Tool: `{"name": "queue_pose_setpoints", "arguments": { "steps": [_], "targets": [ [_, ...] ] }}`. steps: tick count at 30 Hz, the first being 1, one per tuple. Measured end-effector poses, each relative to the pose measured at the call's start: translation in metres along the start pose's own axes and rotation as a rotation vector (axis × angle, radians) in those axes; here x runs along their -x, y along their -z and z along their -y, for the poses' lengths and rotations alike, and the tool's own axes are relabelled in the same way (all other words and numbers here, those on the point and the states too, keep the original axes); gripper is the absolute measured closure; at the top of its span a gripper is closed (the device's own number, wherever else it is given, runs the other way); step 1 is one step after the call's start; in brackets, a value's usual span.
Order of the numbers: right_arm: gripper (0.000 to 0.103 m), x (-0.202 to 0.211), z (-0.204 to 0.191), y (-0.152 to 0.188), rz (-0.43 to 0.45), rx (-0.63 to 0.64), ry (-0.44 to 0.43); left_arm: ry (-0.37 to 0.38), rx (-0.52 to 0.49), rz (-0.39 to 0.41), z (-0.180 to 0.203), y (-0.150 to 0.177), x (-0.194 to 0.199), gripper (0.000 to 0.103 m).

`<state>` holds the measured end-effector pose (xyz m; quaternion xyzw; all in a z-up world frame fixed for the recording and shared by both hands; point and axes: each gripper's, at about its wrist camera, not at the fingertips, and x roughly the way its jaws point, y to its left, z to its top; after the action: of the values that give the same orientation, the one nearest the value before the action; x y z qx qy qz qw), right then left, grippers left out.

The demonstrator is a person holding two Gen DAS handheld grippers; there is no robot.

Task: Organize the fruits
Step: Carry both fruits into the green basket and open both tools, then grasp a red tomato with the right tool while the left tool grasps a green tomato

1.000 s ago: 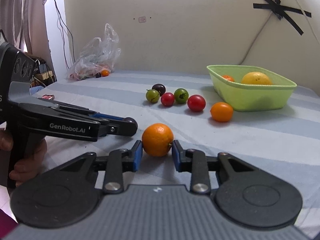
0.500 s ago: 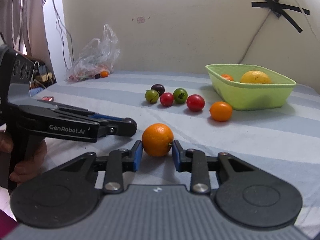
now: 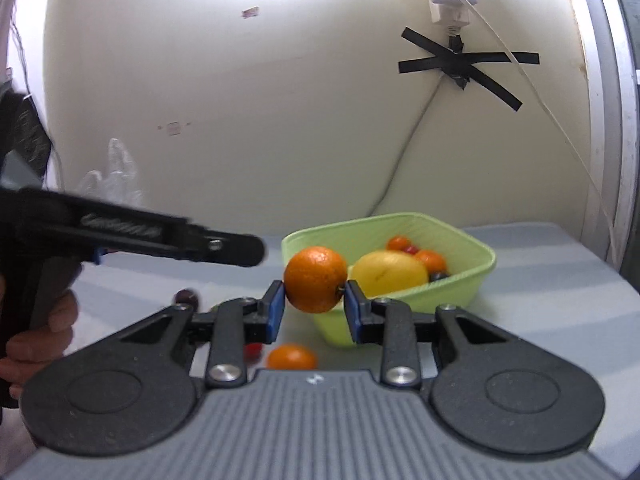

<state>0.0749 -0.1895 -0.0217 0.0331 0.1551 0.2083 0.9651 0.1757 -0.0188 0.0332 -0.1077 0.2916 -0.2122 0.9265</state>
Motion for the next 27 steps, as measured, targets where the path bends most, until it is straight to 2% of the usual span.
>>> {"name": "queue_pose_setpoints", "arguments": {
  "steps": [2,4,6,8,11,15,17,22,25,27],
  "targets": [
    [0.066,-0.013,0.003,-0.001,-0.001,0.017,0.019,-0.007,0.011,-0.016,-0.003,-0.007,-0.016,0.075],
    [0.065,-0.02,0.005,-0.001,-0.002,0.027,0.021,-0.019,0.016,-0.032,-0.006,-0.01,-0.029,0.068],
    [0.059,-0.024,0.006,0.001,0.008,0.036,0.023,-0.036,0.018,-0.04,-0.009,-0.011,-0.037,0.06],
    [0.05,-0.024,0.006,0.004,0.025,0.046,0.041,-0.043,0.022,-0.037,-0.01,-0.012,-0.038,0.06],
    [0.05,-0.014,0.012,0.006,0.069,0.031,0.055,-0.024,0.035,-0.003,-0.015,-0.015,-0.023,0.06],
    [0.051,0.004,0.024,0.004,0.135,-0.054,0.062,-0.05,0.032,0.073,-0.024,-0.016,0.018,0.06],
    [0.062,0.01,0.027,0.003,0.158,-0.085,0.056,-0.078,0.03,0.099,-0.033,-0.012,0.042,0.06],
    [0.068,0.021,0.019,0.0,0.163,-0.099,-0.029,-0.154,0.051,0.1,-0.055,0.011,0.081,0.06],
    [0.068,0.018,-0.001,0.0,0.103,-0.033,-0.123,-0.16,0.083,0.08,-0.067,0.031,0.094,0.06],
    [0.068,0.015,-0.019,0.003,0.051,0.038,-0.171,-0.164,0.064,0.064,-0.067,0.045,0.097,0.06]
  ]
}}
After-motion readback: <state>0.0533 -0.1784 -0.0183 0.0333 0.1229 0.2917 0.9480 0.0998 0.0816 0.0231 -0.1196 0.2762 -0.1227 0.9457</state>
